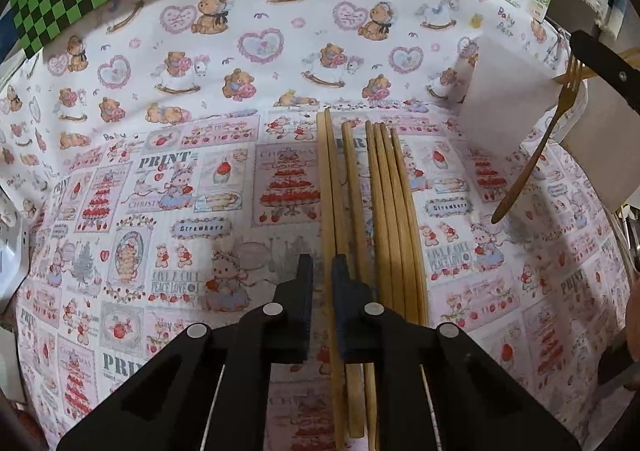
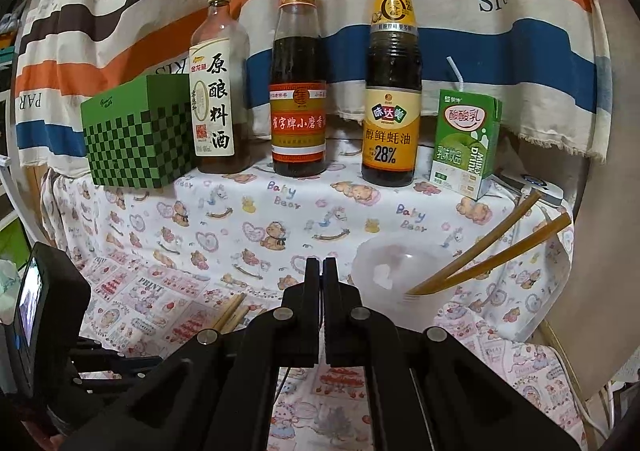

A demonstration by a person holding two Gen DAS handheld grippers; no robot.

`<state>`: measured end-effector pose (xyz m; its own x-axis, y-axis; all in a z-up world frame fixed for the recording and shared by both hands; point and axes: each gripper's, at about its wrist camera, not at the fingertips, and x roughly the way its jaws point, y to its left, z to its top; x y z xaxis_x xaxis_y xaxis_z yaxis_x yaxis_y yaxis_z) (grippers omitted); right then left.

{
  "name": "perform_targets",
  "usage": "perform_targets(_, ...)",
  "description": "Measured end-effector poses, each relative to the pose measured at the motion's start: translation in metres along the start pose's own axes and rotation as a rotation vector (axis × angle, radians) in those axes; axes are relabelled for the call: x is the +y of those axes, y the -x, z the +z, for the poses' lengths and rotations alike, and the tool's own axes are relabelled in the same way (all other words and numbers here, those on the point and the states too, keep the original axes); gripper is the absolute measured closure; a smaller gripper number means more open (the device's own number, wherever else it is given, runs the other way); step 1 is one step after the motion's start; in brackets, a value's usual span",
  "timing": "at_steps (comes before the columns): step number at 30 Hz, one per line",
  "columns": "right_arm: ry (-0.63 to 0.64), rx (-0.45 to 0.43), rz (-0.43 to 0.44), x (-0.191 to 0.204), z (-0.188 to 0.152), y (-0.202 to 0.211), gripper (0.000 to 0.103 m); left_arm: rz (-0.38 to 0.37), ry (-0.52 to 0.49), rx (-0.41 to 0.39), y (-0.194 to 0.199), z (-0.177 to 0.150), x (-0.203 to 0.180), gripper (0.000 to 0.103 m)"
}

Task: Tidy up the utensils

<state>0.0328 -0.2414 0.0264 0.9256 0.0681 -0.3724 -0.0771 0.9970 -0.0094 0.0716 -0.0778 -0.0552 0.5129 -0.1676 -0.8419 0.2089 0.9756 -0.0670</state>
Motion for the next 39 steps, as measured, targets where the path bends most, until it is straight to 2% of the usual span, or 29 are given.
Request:
perform_targets(5,0.003,-0.007,-0.021,-0.002,0.001,0.001,0.101,-0.043,0.037,0.039,-0.001,-0.002,0.009,0.094)
perform_targets(10,-0.019,0.005,-0.022,-0.006,0.001,-0.002,0.101,-0.004,0.004,0.040,-0.002,-0.003,0.001,0.094)
perform_targets(16,-0.036,-0.002,-0.024,-0.008,0.001,-0.001,0.101,-0.055,0.036,0.048,-0.002,-0.002,0.011,0.094)
perform_targets(19,-0.054,-0.018,-0.028,-0.011,0.002,0.002,0.101,-0.080,0.055,0.033,-0.001,0.000,0.015,0.097)
perform_targets(22,-0.078,-0.042,-0.033,-0.016,0.003,0.005,0.101,-0.101,0.073,-0.060,0.018,0.004,0.017,0.097)
perform_targets(29,-0.145,-0.106,-0.047,-0.030,0.007,0.016,0.101,-0.163,0.111,-0.385,0.087,0.005,0.032,0.099)
perform_targets(34,-0.180,-0.185,-0.054,-0.040,0.011,0.030,0.101,-0.163,0.116,-0.517,0.111,0.003,0.038,0.100)
perform_targets(39,-0.209,-0.314,-0.071,-0.054,0.017,0.055,0.101,-0.178,0.095,-0.617,0.127,-0.002,0.035,0.100)
